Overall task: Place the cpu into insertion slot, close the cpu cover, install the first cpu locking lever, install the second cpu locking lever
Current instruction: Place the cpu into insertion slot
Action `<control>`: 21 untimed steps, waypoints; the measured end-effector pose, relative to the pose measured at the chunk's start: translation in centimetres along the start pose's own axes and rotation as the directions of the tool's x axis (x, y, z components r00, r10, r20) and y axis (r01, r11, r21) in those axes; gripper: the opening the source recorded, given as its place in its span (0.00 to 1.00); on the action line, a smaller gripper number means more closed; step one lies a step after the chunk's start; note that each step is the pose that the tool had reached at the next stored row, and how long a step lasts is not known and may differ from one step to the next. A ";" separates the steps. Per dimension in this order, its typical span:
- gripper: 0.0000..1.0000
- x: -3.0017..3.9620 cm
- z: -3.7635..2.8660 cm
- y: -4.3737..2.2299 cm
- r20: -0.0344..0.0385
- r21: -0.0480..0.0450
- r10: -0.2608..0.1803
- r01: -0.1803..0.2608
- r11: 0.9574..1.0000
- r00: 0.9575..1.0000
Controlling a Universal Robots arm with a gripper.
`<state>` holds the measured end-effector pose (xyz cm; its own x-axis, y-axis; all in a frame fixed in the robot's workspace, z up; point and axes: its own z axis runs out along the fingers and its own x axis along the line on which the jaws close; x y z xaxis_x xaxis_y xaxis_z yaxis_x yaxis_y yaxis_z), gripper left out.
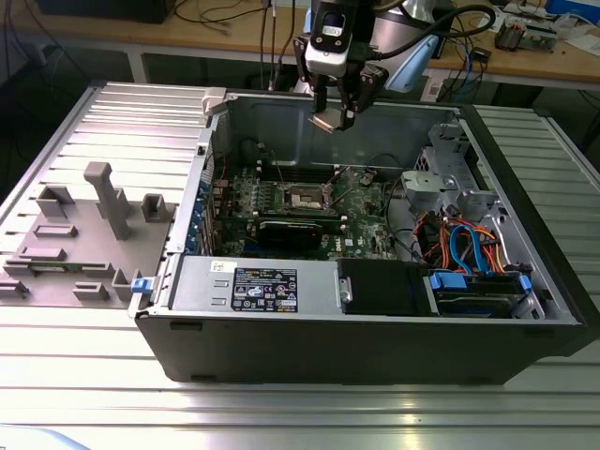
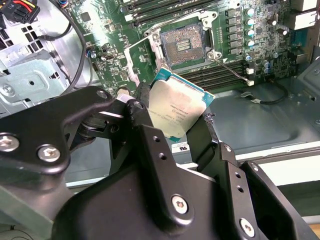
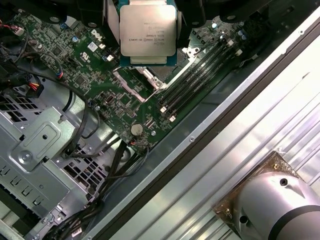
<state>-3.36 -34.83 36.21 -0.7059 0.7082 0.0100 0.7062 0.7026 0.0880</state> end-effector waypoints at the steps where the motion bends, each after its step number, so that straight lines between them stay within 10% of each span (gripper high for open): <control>1: 0.54 0.00 0.00 0.00 0.000 0.000 0.000 0.000 1.000 1.000; 21: 0.54 0.00 0.05 0.00 0.007 -0.001 0.075 -0.075 0.997 0.997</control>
<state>-3.36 -34.83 36.16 -0.6503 0.7596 0.0095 0.7573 0.6472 0.0875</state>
